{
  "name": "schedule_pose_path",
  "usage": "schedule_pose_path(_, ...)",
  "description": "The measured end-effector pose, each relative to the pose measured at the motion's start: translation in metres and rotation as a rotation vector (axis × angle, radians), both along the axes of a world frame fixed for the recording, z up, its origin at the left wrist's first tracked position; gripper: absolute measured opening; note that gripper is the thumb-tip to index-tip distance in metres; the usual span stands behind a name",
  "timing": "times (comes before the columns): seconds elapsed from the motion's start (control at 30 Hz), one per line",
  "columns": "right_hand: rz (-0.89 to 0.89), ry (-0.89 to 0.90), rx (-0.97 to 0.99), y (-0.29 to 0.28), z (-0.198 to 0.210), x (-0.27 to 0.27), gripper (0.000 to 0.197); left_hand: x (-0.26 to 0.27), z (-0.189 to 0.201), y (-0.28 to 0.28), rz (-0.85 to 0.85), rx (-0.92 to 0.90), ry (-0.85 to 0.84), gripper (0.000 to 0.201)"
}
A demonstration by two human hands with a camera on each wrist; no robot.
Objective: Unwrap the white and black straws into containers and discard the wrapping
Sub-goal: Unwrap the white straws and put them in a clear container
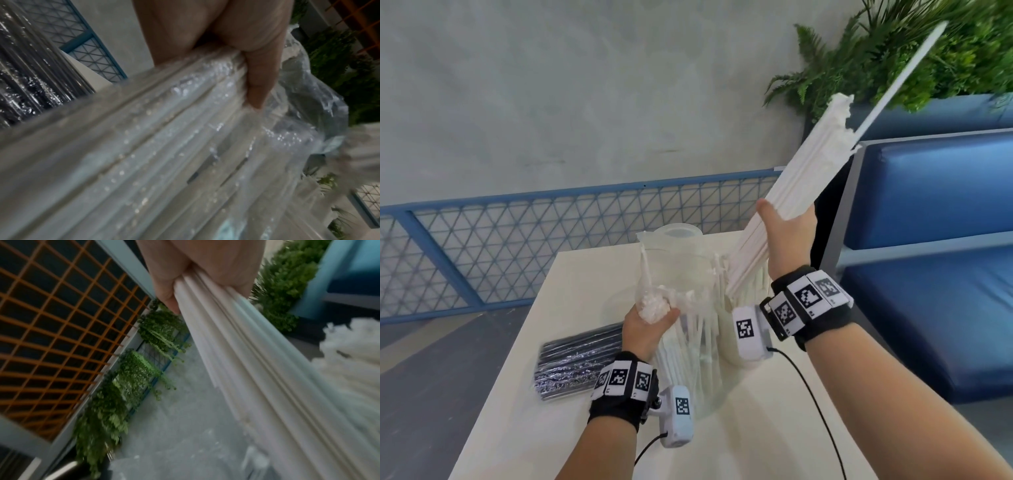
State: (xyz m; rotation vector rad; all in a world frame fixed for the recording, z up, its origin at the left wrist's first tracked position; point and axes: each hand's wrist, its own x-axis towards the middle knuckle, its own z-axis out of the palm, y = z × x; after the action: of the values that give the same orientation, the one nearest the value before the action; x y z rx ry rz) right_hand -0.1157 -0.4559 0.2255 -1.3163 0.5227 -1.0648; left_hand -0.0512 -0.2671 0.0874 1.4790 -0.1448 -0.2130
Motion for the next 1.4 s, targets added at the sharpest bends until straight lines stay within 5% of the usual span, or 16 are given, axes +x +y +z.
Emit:
schedule_pose_path(0.17, 0.075, 0.186, -0.188, 0.011, -0.032, -0.001, 0.043, 0.0, 0.0, -0.001, 0.004, -0.013, 0.002, 0.023)
schedule_pose_path(0.47, 0.211, 0.451, -0.101, 0.01, -0.105, -0.003, 0.042, -0.005, -0.001, 0.004, -0.044, -0.024, 0.0, 0.025)
schedule_pose_path(0.67, 0.055, 0.341, -0.198, 0.005, -0.086, 0.008, 0.046, -0.008, 0.0, 0.001, -0.073, -0.043, -0.006, 0.025)
schedule_pose_path(0.8, 0.079, 0.291, -0.293, 0.005, -0.076, 0.009, 0.024, -0.007, 0.0, -0.001, -0.083, -0.055, 0.009, 0.025)
schedule_pose_path(1.0, 0.15, 0.316, -0.322, 0.011, -0.086, 0.003, 0.023, -0.01, 0.002, -0.003, -0.104, -0.056, 0.007, 0.026)
schedule_pose_path(1.17, 0.052, 0.199, -0.405, 0.01, -0.078, -0.004, 0.055, -0.012, 0.003, -0.001, -0.108, -0.055, -0.002, 0.025)
schedule_pose_path(1.33, 0.097, 0.324, -0.537, 0.008, -0.079, 0.001, 0.013, -0.013, 0.002, 0.0, -0.104, -0.046, -0.002, 0.024)
schedule_pose_path(1.4, 0.013, 0.39, -0.616, 0.007, -0.086, 0.0, 0.038, -0.013, 0.002, 0.0, -0.102, -0.039, -0.011, 0.026)
